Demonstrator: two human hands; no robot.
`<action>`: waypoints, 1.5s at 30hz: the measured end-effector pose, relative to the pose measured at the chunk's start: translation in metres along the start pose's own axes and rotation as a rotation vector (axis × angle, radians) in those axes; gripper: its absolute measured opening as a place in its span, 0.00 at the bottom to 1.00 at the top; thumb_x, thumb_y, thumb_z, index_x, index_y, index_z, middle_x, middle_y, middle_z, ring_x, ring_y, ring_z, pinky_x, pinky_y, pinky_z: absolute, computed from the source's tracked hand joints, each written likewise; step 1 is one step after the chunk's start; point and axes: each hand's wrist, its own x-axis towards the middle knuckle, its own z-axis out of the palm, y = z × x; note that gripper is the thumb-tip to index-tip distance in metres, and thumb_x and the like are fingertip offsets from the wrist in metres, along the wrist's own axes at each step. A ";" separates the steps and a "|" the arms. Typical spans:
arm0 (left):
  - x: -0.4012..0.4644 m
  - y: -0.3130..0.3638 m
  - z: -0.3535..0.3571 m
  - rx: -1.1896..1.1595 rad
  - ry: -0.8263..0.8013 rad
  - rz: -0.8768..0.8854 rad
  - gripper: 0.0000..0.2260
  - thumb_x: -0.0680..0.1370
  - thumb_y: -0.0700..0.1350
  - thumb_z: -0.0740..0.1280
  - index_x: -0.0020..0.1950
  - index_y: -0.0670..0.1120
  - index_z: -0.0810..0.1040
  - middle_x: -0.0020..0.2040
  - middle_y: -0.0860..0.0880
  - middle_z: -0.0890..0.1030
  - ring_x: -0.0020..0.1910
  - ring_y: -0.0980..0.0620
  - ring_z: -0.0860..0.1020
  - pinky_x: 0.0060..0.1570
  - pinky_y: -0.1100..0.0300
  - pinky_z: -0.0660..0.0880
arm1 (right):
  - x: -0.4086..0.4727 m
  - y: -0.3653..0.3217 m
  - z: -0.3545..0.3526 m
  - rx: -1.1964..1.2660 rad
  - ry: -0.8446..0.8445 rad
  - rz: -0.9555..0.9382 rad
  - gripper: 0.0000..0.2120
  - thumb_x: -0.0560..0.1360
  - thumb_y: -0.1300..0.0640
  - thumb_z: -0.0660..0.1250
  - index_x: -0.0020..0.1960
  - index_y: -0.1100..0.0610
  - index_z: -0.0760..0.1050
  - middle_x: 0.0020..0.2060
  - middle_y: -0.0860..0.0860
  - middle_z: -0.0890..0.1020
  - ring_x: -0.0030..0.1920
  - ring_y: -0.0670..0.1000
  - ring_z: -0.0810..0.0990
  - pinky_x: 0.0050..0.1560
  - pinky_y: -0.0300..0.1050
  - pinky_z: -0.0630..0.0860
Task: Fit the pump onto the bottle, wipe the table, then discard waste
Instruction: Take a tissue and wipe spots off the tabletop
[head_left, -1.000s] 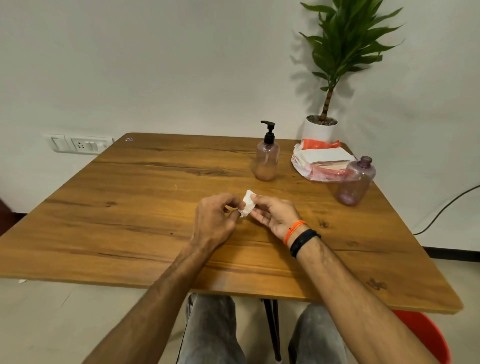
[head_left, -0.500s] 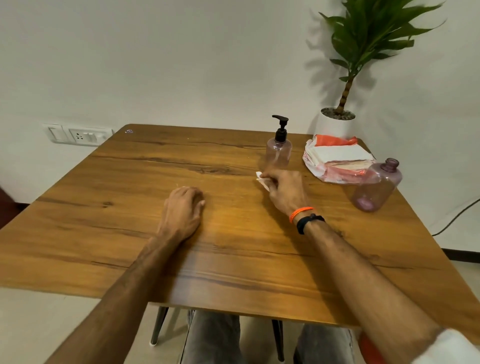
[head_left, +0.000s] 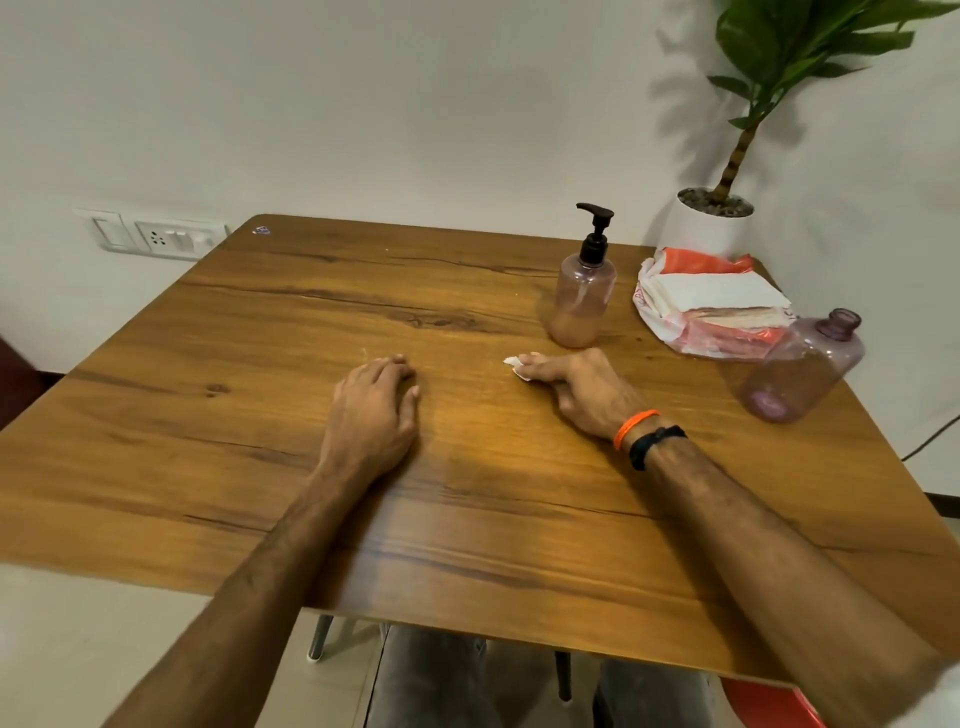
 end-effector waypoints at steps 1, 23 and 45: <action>-0.001 0.000 0.000 0.007 0.006 -0.001 0.17 0.81 0.47 0.60 0.67 0.43 0.74 0.70 0.44 0.73 0.70 0.46 0.68 0.70 0.50 0.63 | 0.004 -0.001 0.002 -0.035 0.016 0.027 0.24 0.75 0.73 0.60 0.67 0.54 0.76 0.68 0.49 0.75 0.71 0.48 0.70 0.74 0.39 0.60; -0.004 0.008 -0.003 0.024 -0.007 -0.027 0.17 0.81 0.46 0.60 0.68 0.42 0.73 0.71 0.44 0.72 0.70 0.45 0.68 0.70 0.50 0.62 | 0.008 -0.020 0.000 0.043 0.195 0.047 0.24 0.70 0.76 0.61 0.60 0.57 0.81 0.60 0.52 0.81 0.65 0.49 0.77 0.69 0.35 0.65; -0.002 0.003 0.001 0.019 0.007 -0.018 0.16 0.80 0.43 0.60 0.68 0.43 0.74 0.70 0.45 0.73 0.69 0.45 0.69 0.70 0.49 0.63 | 0.033 -0.030 0.007 0.107 0.214 0.120 0.23 0.73 0.73 0.62 0.60 0.53 0.81 0.59 0.48 0.82 0.63 0.48 0.77 0.66 0.35 0.69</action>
